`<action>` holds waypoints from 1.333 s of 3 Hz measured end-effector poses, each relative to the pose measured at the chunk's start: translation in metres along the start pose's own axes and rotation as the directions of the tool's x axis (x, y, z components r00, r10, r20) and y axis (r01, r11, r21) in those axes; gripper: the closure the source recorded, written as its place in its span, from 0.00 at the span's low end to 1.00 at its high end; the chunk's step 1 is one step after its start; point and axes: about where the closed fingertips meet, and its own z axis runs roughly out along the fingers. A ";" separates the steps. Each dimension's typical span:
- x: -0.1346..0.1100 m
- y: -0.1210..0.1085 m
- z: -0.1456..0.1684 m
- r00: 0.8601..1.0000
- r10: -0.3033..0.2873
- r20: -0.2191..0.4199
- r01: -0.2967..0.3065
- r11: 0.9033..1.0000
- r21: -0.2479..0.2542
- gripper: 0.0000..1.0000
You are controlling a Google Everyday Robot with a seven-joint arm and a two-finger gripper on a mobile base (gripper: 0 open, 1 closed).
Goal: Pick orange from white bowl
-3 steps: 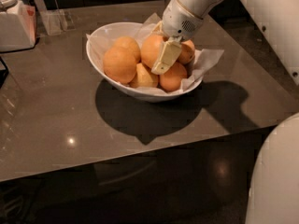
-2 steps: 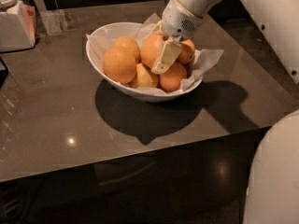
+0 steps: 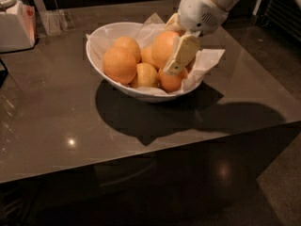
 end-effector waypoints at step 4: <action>0.025 0.094 -0.062 0.986 0.147 0.085 -0.161 0.968 0.195 1.00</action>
Offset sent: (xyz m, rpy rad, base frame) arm -0.1432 -0.0915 0.0395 0.1729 -0.1314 -0.3630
